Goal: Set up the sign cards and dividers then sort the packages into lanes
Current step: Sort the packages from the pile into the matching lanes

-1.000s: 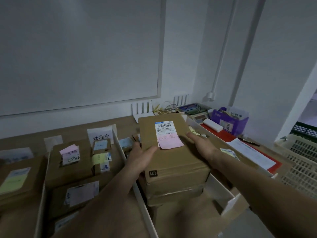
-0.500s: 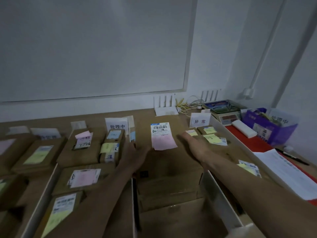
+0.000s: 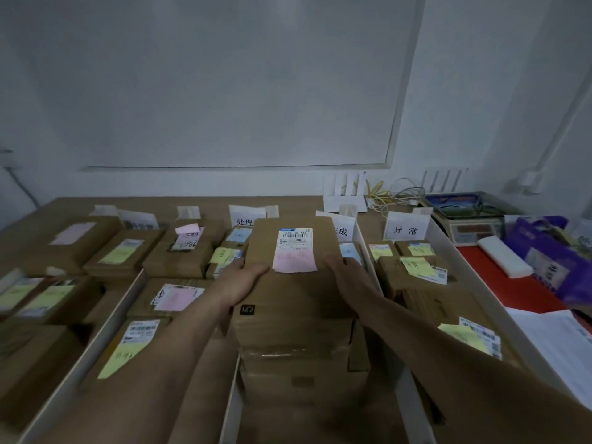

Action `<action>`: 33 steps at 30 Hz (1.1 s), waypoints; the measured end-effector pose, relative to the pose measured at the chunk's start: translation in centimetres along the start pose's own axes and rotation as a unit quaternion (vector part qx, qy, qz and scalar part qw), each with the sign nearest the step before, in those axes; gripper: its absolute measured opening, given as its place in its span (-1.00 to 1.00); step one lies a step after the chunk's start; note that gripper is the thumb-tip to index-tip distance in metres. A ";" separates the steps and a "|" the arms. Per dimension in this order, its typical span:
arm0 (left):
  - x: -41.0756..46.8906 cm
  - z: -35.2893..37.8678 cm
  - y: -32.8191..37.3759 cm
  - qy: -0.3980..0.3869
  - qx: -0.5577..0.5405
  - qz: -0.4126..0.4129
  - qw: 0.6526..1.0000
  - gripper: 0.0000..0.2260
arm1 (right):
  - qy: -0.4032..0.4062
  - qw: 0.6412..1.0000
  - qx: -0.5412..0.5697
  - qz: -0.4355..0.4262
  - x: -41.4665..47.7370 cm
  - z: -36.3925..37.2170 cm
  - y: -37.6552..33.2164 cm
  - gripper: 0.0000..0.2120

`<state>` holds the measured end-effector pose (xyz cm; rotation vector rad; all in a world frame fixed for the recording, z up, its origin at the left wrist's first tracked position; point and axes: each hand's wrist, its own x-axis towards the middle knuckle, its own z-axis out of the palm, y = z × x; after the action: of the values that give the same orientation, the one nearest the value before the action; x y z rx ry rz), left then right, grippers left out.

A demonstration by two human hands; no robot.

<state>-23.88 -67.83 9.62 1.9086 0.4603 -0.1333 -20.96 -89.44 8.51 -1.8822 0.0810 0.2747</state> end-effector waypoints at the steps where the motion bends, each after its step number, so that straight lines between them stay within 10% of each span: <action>1: 0.1 0.0 0.0 0.003 0.003 0.002 1.000 -0.49 | 0.000 1.000 0.007 -0.006 0.1 0.0 0.0 -0.24; 23: 2.2 1.1 0.0 0.019 0.044 0.056 0.997 -0.51 | 0.036 0.999 -0.020 0.028 1.8 0.4 0.9 -0.46; 33: 1.2 1.0 1.2 0.024 0.088 0.037 0.995 -0.21 | 0.023 0.999 -0.042 0.008 1.5 -0.8 0.5 -0.50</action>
<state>-22.18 -68.83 9.89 2.1036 0.4204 -0.0820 -19.50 -90.27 7.96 -1.9716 0.1161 0.2492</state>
